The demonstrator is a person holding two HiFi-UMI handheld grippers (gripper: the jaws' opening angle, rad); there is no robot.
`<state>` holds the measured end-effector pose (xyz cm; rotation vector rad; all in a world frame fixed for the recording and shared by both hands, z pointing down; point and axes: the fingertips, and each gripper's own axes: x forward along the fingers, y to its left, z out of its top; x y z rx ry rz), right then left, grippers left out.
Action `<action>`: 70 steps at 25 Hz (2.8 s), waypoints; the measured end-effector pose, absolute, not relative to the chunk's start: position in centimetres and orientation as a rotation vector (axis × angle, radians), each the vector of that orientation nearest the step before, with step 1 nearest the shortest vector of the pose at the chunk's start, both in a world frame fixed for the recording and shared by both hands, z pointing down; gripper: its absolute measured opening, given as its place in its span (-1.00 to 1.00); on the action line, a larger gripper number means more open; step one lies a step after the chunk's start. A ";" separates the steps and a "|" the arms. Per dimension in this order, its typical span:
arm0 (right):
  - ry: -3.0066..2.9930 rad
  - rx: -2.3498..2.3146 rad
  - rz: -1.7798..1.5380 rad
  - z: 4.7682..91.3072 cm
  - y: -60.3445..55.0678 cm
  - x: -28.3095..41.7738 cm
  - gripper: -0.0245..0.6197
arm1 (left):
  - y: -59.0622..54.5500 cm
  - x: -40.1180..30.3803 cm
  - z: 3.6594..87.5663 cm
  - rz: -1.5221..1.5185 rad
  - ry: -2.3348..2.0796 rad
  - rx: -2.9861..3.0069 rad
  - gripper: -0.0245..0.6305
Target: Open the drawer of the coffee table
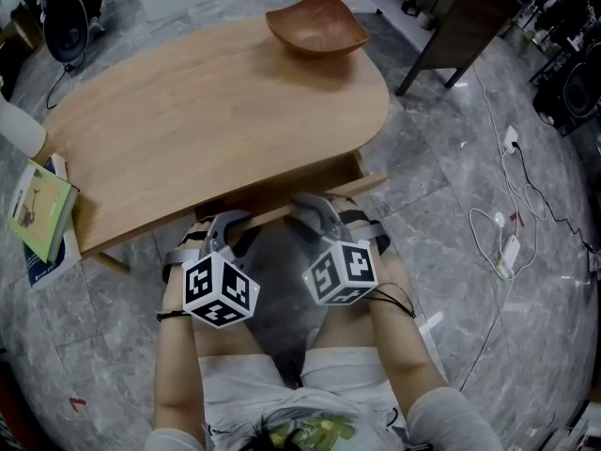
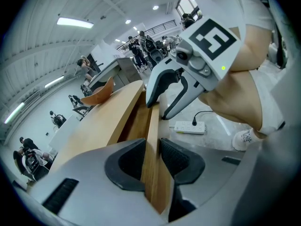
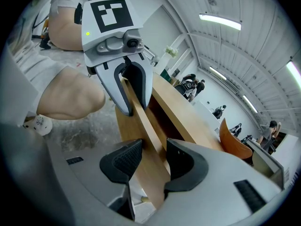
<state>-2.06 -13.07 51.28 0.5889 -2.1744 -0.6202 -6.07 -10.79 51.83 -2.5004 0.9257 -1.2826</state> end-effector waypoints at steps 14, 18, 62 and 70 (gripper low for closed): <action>-2.163 0.598 -0.624 51.3 -12.6 -1.6 -0.42 | -10.3 -5.6 51.8 -1.280 0.923 -2.502 -0.59; -2.167 0.601 -0.628 51.4 -12.4 -1.6 -0.42 | -10.2 -5.6 51.9 -1.281 0.921 -2.506 -0.59; -2.176 0.557 -0.524 51.5 -10.2 -0.6 -0.42 | -7.8 -4.6 52.1 -1.242 0.855 -2.618 -0.63; -2.198 0.554 -0.504 51.4 -10.0 -0.4 -0.42 | -7.6 -4.3 52.1 -1.238 0.849 -2.627 -0.63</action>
